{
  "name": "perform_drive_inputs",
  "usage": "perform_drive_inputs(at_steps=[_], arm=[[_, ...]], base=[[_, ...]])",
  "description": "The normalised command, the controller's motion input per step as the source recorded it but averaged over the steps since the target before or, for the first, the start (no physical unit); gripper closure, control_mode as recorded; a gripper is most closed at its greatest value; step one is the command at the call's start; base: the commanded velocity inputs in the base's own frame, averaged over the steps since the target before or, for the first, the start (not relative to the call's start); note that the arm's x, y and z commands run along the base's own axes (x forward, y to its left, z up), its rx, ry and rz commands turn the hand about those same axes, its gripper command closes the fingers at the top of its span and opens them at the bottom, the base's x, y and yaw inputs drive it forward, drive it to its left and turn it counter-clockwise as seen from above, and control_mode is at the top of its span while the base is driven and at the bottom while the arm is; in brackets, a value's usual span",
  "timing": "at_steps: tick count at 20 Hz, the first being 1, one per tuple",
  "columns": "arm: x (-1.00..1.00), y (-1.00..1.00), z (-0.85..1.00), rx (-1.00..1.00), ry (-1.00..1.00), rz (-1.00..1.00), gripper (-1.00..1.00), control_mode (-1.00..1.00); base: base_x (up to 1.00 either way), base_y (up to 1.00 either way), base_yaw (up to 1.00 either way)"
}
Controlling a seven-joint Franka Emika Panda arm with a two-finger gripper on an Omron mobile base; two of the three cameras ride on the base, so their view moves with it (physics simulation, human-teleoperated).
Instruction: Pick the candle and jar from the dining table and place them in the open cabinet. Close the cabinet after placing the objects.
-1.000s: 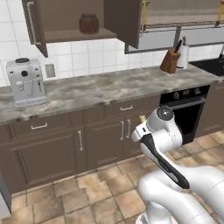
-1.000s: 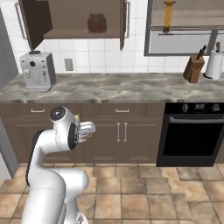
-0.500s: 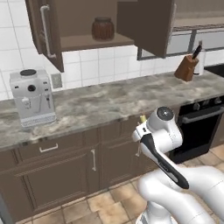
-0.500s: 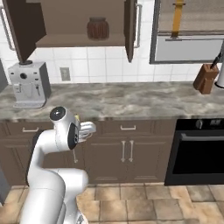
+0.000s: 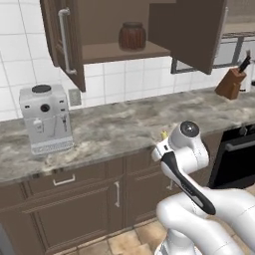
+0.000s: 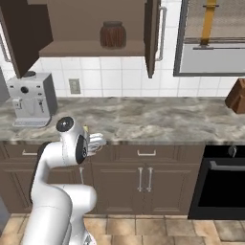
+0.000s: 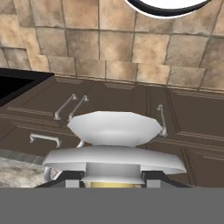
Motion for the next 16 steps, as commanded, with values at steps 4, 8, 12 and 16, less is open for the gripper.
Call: perform_drive_inputs(at_steps=[4,8,12,16], arm=[[0.00,0.00,0.00,0.00,0.00,0.00,1.00,1.00],[0.00,0.00,0.00,0.00,0.00,0.00,1.00,1.00],[0.00,0.00,0.00,0.00,0.00,0.00,1.00,1.00],[0.00,0.00,0.00,0.00,0.00,0.00,1.00,1.00]], base=[[0.00,0.00,0.25],[0.16,0.00,0.18],[0.46,0.00,0.02],[0.45,0.00,0.00]])
